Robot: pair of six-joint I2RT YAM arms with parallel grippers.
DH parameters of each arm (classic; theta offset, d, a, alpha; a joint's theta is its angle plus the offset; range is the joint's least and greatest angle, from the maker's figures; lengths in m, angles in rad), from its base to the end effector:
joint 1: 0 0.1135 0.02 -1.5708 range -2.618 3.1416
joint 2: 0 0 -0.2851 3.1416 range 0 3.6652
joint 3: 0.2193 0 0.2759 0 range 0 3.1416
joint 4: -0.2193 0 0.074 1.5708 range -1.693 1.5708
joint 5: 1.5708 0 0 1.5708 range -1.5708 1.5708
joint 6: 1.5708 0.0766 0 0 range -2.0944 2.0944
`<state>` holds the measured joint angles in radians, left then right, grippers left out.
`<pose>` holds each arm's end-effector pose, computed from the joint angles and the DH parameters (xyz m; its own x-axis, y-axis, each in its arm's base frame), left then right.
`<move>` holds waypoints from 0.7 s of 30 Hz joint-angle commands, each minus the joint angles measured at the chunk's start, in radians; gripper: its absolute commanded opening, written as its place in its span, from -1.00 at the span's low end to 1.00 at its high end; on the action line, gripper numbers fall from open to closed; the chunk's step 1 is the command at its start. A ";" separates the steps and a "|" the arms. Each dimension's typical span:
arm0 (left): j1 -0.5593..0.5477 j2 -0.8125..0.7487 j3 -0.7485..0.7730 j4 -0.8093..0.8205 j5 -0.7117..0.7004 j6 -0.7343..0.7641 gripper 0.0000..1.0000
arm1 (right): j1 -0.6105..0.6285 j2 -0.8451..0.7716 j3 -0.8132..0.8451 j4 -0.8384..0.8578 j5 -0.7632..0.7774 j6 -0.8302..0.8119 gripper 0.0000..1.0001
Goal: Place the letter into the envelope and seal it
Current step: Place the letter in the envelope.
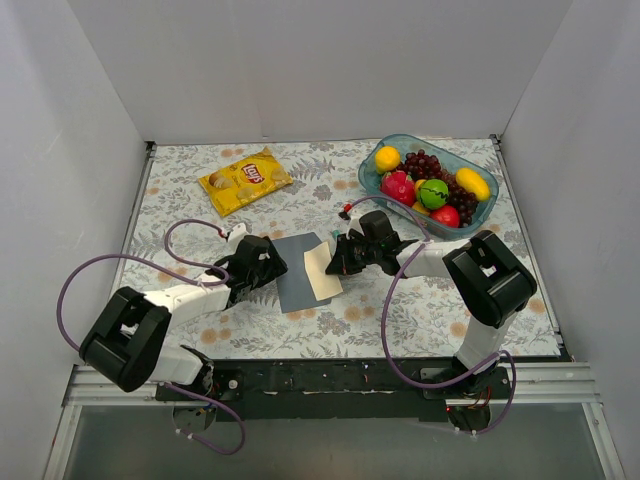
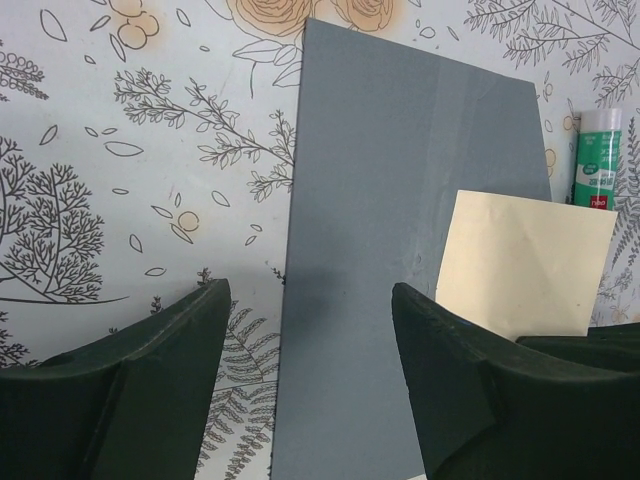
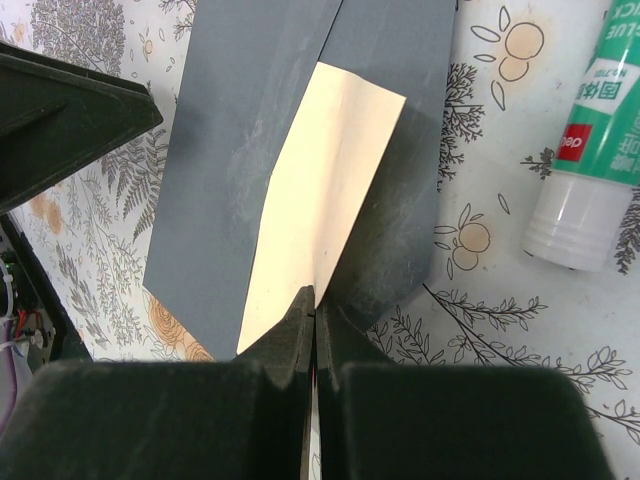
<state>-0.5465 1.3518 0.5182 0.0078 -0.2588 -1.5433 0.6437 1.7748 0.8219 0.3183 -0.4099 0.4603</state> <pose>0.2527 -0.1308 0.1239 -0.3713 -0.9052 -0.2067 -0.6180 0.4071 -0.6725 0.3007 0.2638 0.1224 -0.7834 -0.0784 -0.6165 -0.5125 0.6428 0.5694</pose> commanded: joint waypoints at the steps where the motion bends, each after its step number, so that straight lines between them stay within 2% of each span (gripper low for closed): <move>1: 0.000 0.021 -0.017 -0.100 -0.037 -0.021 0.33 | 0.005 0.000 0.014 0.031 -0.001 -0.002 -0.97; 21: 0.000 0.110 -0.012 -0.046 0.023 -0.020 0.28 | 0.005 0.009 0.023 0.033 -0.020 -0.002 -0.97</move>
<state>-0.5465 1.4139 0.5377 0.0822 -0.2684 -1.5669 0.6437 1.7748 0.8219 0.3183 -0.4118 0.4606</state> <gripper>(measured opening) 0.641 0.023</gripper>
